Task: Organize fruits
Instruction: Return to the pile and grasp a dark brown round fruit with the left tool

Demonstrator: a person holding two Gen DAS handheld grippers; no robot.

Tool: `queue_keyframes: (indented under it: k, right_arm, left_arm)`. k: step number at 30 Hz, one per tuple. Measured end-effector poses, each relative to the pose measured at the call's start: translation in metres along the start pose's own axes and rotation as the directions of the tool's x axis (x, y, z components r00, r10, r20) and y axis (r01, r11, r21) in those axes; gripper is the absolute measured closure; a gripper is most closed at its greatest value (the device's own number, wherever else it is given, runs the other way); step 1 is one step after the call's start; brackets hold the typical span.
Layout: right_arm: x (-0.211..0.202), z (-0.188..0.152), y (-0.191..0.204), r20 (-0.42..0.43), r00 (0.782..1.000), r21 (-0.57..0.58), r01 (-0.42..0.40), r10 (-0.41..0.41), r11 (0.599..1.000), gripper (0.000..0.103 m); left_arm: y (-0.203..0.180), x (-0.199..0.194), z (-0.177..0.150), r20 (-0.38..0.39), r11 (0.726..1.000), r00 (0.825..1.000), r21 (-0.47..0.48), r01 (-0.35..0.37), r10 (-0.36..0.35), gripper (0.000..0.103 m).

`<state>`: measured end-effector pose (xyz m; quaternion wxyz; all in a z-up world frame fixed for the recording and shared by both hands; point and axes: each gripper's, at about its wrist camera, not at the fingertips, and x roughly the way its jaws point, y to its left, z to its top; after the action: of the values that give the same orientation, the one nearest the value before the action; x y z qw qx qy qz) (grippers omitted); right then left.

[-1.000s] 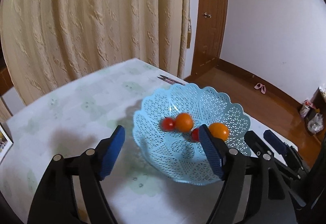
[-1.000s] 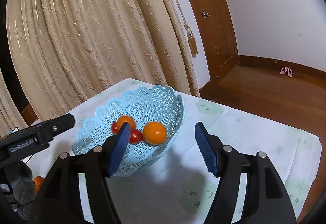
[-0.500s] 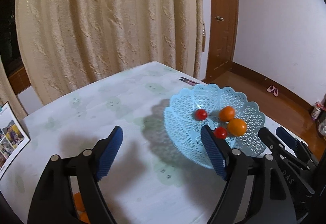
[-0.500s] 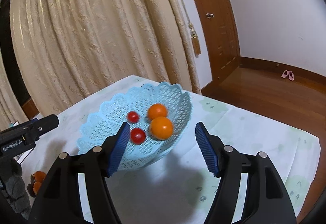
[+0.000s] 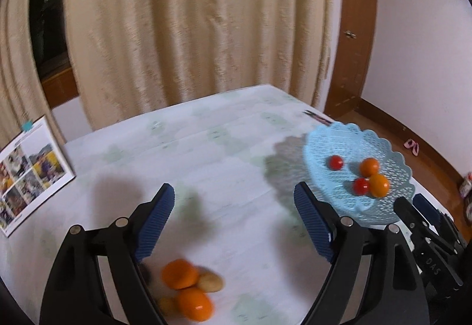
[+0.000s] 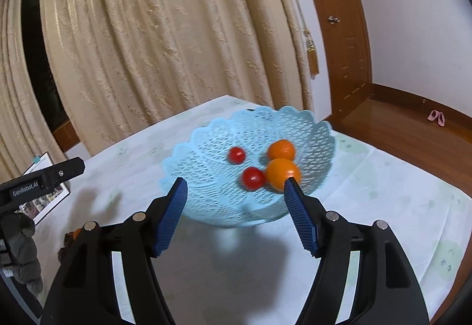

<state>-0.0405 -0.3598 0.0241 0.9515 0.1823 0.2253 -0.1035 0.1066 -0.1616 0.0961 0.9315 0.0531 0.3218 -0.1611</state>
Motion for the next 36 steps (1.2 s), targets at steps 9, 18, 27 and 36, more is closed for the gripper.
queue_keyframes:
  k: [9, 18, 27, 36]
  right_arm:
    - [0.001, -0.008, 0.039, -0.037, 0.997, -0.072, -0.064, 0.061, 0.995, 0.027]
    - [0.01, -0.02, 0.066, -0.117, 0.985, -0.105, -0.139, 0.127, 0.985, 0.027]
    - [0.015, -0.03, 0.085, -0.172, 0.972, -0.154, -0.189, 0.161, 0.97, 0.027]
    - [0.02, -0.035, 0.094, -0.217, 0.959, -0.169, -0.222, 0.184, 0.96, 0.027]
  left_arm:
    - [0.078, -0.009, -0.019, -0.047, 0.989, 0.995, -0.116, -0.097, 0.092, 0.02]
    - [0.116, -0.003, -0.044, -0.126, 0.977, 0.986, -0.164, -0.133, 0.113, 0.02]
    - [0.13, 0.023, -0.071, -0.245, 0.97, 0.966, -0.204, -0.133, 0.081, 0.02]
    - [0.126, 0.042, -0.088, -0.326, 0.971, 0.945, -0.219, -0.097, 0.021, 0.046]
